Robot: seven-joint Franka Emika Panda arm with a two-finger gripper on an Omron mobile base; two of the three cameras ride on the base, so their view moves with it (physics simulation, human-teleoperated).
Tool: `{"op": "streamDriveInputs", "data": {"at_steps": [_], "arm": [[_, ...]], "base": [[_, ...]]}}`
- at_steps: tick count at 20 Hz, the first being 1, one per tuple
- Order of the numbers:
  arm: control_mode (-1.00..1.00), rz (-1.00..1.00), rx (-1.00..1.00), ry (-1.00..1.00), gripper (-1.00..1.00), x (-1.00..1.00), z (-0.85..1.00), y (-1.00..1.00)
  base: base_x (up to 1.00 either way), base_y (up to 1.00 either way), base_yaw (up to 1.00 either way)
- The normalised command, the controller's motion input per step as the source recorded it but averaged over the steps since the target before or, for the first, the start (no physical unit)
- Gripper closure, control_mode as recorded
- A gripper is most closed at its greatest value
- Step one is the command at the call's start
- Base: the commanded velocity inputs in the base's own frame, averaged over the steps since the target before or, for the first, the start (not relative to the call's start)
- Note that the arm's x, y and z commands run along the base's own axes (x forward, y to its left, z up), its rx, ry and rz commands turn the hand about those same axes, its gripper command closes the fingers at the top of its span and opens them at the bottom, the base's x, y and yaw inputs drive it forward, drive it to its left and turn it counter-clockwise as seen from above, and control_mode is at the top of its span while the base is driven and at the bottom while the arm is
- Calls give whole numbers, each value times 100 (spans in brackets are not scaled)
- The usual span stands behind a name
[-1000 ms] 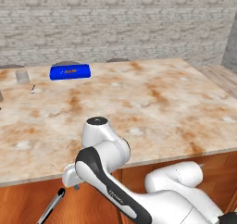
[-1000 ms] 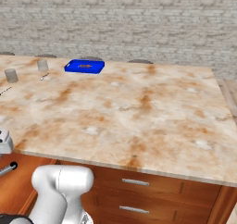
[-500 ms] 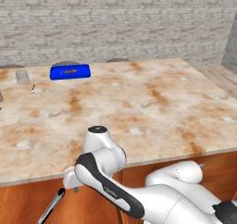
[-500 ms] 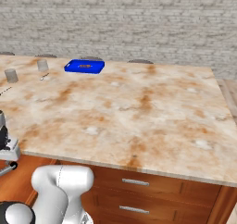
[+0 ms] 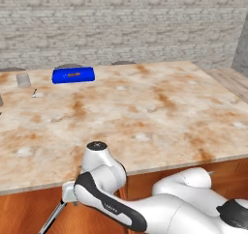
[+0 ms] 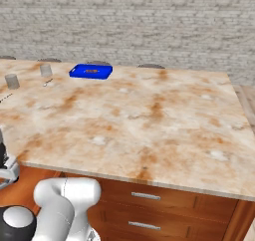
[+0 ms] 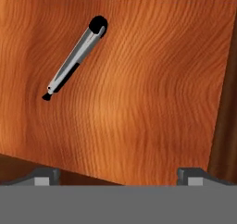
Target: Take the tongs from the drawer on the left and place them on the dining counter next to the tray containing the kebab skewer.
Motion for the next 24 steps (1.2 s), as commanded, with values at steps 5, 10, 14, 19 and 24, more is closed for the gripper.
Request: {"op": "streamDriveInputs", "data": {"at_steps": [5, 10, 14, 19, 24], "arm": [[-100, -9, -3, -1, -100, 1, -19, 26], [-100, -9, -5, 0, -100, 14, -5, 33], [-100, -8, -12, 0, -100, 24, 0, 46], [-100, -10, -12, 0, -100, 33, -8, 40], [-100, -6, -4, 0, -100, 16, -17, 28]], "base": [[0, 0, 0], [0, 0, 0], [0, 0, 0], [0, 0, 0], [0, 0, 0]]}}
